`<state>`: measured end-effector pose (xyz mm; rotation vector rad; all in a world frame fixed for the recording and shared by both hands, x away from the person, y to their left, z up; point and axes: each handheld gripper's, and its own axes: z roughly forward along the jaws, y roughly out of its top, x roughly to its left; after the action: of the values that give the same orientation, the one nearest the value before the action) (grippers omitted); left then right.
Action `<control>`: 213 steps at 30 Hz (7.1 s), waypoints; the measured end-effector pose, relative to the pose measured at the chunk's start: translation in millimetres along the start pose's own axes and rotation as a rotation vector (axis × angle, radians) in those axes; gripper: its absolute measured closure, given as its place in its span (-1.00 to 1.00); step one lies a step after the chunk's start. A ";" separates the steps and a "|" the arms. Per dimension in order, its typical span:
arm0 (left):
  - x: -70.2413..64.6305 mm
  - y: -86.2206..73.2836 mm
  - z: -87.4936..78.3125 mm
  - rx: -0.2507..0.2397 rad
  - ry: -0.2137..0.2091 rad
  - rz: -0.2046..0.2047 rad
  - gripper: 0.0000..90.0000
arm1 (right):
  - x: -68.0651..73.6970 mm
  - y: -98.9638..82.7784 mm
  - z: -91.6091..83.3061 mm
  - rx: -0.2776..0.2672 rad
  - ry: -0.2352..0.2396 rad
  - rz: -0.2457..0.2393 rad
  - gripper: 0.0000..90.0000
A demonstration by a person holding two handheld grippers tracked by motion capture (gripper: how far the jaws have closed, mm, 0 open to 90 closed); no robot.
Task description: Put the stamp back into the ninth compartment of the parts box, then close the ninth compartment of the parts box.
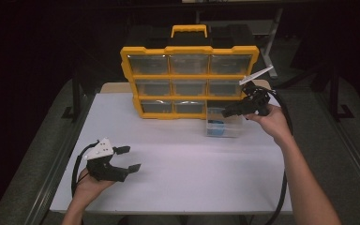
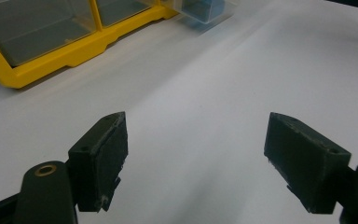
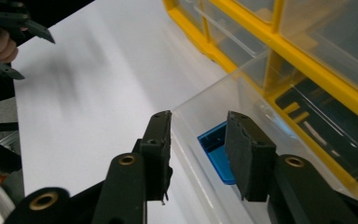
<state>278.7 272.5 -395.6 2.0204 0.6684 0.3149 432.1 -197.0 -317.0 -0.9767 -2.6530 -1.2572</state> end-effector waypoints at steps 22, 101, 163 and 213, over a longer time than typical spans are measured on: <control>0.2 0.7 -0.9 -0.005 0.002 -0.001 -0.53 | 31.3 -19.4 -2.5 -0.033 0.025 -0.068 0.87; -1.1 -3.3 -6.3 -0.001 0.010 -0.013 -0.53 | 25.9 -71.9 38.8 0.019 -0.094 -0.076 0.97; -0.2 -2.7 -9.7 -0.007 0.013 -0.025 -0.53 | 10.3 -43.0 50.3 0.063 -0.172 -0.078 0.97; 0.6 -3.2 -10.4 -0.007 0.015 -0.026 -0.53 | -8.7 -29.8 54.1 0.089 -0.250 -0.070 0.97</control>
<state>273.3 281.6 -393.0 2.0031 0.7017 0.3174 434.1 -177.1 -376.1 -1.1028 -2.9258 -1.0826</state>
